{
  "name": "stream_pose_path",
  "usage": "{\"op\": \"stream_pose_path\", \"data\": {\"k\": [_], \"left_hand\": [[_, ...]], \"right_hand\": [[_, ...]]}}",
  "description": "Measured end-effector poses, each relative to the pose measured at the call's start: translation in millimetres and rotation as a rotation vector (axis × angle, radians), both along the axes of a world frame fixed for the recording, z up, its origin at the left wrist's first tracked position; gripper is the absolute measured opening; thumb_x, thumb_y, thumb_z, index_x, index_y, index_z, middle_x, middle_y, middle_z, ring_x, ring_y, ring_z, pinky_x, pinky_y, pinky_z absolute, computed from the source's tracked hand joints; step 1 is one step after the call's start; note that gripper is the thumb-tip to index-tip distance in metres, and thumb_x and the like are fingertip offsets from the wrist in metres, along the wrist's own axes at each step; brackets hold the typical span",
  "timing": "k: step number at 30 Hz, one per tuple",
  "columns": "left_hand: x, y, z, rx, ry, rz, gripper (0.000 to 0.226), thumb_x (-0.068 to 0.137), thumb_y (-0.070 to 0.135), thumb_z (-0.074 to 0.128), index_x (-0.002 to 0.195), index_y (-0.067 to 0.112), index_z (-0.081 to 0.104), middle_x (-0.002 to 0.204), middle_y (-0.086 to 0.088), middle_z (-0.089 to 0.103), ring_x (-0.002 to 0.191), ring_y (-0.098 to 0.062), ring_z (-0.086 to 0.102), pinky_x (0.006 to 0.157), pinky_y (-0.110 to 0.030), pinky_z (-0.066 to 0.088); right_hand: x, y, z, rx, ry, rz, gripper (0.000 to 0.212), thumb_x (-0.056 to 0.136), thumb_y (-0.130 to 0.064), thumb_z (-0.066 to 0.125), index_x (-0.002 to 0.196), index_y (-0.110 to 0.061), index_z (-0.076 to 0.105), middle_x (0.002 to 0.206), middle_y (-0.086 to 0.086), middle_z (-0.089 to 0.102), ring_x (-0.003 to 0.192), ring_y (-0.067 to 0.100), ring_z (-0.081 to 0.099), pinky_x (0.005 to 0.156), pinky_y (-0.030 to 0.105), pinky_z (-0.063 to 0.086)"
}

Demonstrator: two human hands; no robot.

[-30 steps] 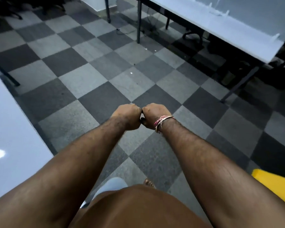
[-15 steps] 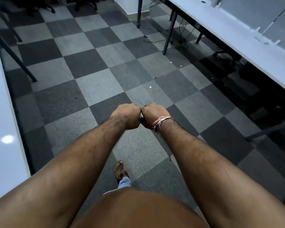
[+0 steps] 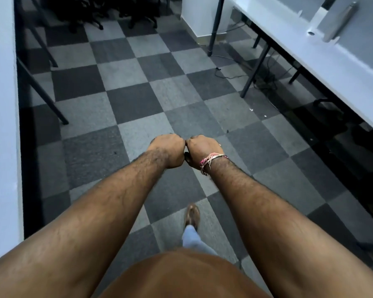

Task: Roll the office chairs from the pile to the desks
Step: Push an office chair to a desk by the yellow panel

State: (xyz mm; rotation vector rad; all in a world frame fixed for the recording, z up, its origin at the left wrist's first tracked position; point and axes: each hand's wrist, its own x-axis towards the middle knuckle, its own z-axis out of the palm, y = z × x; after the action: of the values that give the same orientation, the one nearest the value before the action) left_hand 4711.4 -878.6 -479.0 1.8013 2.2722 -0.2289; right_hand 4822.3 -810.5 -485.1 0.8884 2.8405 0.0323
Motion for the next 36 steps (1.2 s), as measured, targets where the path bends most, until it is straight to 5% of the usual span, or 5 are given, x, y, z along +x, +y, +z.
{"op": "stream_pose_path", "data": {"k": [20,36], "left_hand": [[-368.5,319.4,8.7,-0.036,0.005,0.332,0.019,0.093,0.028,0.058,0.105,0.02,0.071,0.102,-0.001,0.072,0.091,-0.026,0.069,0.075,-0.04,0.059],[-726.7,578.9,27.0,-0.011,0.054,0.199,0.022,0.092,0.025,0.059,0.11,0.017,0.07,0.111,-0.005,0.069,0.102,-0.03,0.069,0.083,-0.046,0.061]], "right_hand": [[-393.7,349.3,7.6,-0.006,0.032,0.354,0.025,0.09,-0.033,0.059,0.107,-0.016,0.063,0.105,0.005,0.067,0.102,0.027,0.062,0.073,0.037,0.051],[-743.7,598.3,21.4,-0.027,0.071,0.197,0.026,0.09,-0.035,0.057,0.109,-0.018,0.064,0.108,0.004,0.067,0.103,0.027,0.063,0.074,0.036,0.05]]}}
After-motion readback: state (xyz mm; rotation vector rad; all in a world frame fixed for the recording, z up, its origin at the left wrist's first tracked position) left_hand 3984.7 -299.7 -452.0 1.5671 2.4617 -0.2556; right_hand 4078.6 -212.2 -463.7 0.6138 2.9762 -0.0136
